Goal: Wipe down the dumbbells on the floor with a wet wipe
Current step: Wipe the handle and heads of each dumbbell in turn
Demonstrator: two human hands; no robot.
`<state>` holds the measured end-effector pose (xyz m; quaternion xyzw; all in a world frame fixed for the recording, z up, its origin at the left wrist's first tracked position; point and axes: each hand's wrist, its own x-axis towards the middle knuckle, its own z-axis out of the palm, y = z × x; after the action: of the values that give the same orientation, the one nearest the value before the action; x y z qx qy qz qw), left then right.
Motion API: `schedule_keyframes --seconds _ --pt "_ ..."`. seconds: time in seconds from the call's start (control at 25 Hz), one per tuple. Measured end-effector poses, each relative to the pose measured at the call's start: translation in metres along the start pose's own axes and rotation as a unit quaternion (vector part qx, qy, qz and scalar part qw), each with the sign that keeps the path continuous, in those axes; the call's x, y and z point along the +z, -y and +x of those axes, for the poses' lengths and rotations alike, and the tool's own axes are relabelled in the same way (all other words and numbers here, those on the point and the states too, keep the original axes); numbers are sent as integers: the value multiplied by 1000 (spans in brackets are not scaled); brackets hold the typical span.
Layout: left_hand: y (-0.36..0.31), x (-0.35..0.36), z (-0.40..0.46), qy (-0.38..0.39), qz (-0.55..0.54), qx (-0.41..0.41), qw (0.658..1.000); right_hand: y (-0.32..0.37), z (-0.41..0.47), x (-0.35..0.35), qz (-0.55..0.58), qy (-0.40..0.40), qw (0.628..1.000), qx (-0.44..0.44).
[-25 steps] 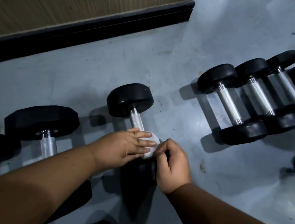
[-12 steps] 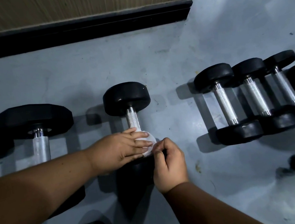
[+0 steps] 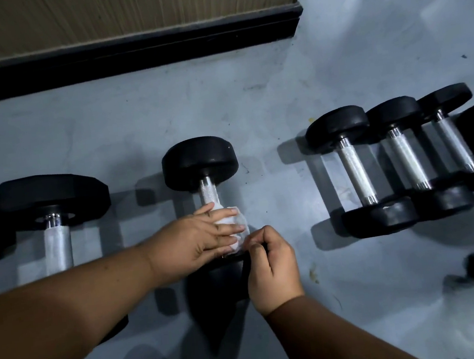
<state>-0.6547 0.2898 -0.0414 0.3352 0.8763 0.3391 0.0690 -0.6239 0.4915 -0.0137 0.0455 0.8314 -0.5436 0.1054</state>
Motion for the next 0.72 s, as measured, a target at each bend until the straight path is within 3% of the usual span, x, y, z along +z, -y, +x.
schedule_keyframes --seconds 0.12,0.28,0.44,0.72 --pt "5 -2 2 17 2 -4 1000 7 3 -5 -74 3 997 -15" --pt "11 3 1 29 -15 6 999 44 -17 5 -170 -53 973 -149" --pt "7 -2 3 14 -41 6 999 47 -34 34 -332 -55 928 -159" --pt "37 -30 3 -35 -24 -21 999 46 -31 38 -352 -47 920 -168"
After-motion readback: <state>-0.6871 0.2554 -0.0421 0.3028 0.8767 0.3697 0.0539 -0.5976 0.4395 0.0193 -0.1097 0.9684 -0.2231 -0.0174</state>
